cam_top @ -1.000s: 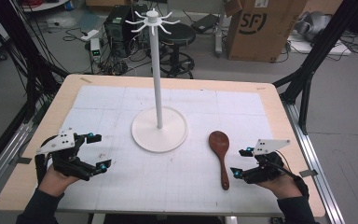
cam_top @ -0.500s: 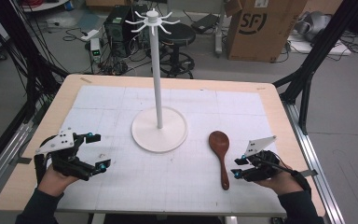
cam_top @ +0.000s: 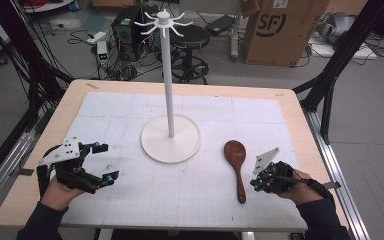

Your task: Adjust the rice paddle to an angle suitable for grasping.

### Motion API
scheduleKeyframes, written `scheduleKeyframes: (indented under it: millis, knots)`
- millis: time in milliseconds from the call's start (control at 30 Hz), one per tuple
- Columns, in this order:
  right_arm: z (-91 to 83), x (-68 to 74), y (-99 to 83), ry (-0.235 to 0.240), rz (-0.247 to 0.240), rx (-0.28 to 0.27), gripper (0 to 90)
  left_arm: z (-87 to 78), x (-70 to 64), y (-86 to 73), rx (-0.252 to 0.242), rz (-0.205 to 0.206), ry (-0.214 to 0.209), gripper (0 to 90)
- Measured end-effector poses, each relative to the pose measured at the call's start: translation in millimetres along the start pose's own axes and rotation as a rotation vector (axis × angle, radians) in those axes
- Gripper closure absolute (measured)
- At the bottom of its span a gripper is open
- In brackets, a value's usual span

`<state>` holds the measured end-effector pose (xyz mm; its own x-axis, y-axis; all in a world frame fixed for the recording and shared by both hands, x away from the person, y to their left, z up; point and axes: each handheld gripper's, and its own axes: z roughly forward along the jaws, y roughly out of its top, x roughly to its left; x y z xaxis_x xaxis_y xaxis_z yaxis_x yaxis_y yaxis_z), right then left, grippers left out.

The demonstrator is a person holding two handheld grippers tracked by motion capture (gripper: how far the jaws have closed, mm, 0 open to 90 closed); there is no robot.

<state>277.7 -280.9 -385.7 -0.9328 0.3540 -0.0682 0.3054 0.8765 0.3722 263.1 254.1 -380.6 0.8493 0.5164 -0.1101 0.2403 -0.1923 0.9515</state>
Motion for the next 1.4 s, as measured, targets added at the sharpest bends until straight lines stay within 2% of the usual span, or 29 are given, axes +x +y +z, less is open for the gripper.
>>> scheduleKeyframes:
  millis: [267, 367, 533, 1100, 1300, 1400]
  knots:
    - [12.7, 5.8, 8.2, 0.021, -0.074, 0.109, 89.3, 0.0, 0.1, -0.1, 0.002, 0.0, 0.0, 1.7]
    - [17.0, 8.2, 11.8, 0.027, -0.104, 0.131, 89.3, -0.1, 0.0, -0.1, 0.0, -0.002, 0.0, 1.7]
    - [21.4, 11.2, 15.3, 0.028, -0.128, 0.171, 89.4, -0.6, 0.1, 0.0, -0.001, 0.0, 0.0, 1.7]
    - [29.1, 20.6, 37.6, 0.061, -0.18, 0.177, 89.4, -0.7, 0.2, 0.2, -0.002, 0.001, -0.002, 1.7]
    - [31.9, 20.9, 42.6, 0.064, -0.189, 0.181, 89.4, -1.3, 0.3, 0.2, -0.002, 0.0, -0.001, 1.7]
    - [35.3, 20.5, 43.0, 0.062, -0.182, 0.201, 89.4, -1.5, 0.6, 0.3, -0.004, 0.002, 0.0, 1.6]
